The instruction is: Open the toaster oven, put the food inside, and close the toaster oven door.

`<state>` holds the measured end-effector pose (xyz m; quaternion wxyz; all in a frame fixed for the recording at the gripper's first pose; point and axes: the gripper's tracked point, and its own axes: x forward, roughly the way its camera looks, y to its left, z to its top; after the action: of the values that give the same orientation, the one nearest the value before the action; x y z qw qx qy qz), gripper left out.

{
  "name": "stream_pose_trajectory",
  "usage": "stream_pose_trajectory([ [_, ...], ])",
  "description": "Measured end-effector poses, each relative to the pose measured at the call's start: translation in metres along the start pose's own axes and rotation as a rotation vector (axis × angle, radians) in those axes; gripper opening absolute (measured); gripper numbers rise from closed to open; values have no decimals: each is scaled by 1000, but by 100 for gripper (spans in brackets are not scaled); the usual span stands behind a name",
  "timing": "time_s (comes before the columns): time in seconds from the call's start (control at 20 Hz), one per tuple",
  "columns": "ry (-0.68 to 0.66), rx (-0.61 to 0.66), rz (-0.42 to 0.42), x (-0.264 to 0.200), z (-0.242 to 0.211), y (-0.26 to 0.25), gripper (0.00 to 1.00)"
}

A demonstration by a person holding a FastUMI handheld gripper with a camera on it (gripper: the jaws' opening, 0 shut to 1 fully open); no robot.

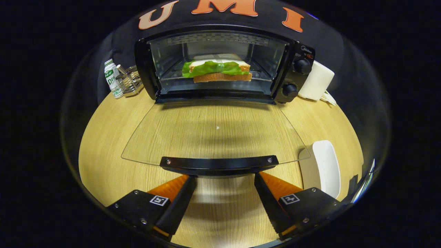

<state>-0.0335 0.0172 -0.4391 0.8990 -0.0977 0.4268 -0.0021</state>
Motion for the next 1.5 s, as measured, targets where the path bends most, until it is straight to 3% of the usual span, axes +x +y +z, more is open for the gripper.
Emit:
stream_pose_trajectory([
  [0.5, -178, 20, 15, -43, 104, -9, 100],
  [0.9, -274, 6, 16, -34, 176, -12, 100],
  [1.1, -284, -18, -4, -32, 190, -24, 100],
  [1.25, -307, 15, 45, -56, 195, -31, 100],
  [1.5, -425, 31, 32, -111, 244, -78, 100],
])
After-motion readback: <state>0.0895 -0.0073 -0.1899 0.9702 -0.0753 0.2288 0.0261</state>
